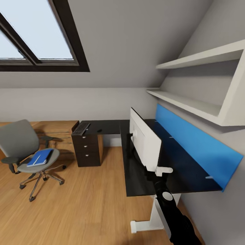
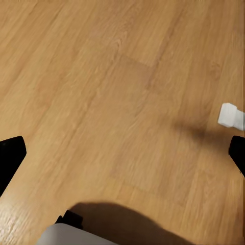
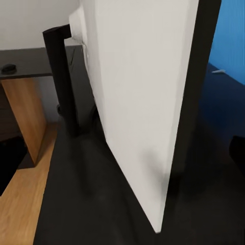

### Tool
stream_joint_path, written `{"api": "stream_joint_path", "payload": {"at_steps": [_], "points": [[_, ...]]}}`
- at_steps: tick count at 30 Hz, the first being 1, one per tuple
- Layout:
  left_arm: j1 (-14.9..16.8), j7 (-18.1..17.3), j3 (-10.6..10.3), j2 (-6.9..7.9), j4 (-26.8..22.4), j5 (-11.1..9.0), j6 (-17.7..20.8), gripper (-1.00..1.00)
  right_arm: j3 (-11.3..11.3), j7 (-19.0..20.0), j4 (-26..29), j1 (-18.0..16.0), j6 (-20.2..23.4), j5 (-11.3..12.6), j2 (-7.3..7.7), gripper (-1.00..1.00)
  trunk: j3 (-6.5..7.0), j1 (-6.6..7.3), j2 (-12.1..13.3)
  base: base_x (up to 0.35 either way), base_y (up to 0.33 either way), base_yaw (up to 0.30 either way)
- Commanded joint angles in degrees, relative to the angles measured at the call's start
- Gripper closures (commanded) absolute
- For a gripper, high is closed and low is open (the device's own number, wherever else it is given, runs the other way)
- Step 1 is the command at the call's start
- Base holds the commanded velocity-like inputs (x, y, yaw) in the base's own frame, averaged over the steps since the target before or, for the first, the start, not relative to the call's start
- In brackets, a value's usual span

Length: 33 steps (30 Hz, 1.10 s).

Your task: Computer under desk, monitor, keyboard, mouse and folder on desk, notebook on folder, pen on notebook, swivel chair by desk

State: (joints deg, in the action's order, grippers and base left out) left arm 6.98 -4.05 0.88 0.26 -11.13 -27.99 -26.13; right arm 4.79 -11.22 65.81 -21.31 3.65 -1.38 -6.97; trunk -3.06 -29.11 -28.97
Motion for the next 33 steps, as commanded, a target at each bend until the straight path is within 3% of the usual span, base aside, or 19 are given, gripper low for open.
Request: {"api": "stream_joint_path", "payload": {"at_steps": [1,33], "points": [[0.1,-0.4,0.1,0.00,0.1,-0.4,-0.1,-1.00,0.1,-0.4,0.1,0.0,0.4,-0.1,0.02,-1.00,-0.12,-0.04,-0.1,0.183,-0.161,0.000],[0.1,-0.4,0.1,0.00,0.1,-0.4,-0.1,-1.00,-0.1,-0.5,0.1,0.0,0.4,-0.1,0.02,-1.00,-0.12,-0.04,-0.1,0.094,-0.070,0.000]]}}
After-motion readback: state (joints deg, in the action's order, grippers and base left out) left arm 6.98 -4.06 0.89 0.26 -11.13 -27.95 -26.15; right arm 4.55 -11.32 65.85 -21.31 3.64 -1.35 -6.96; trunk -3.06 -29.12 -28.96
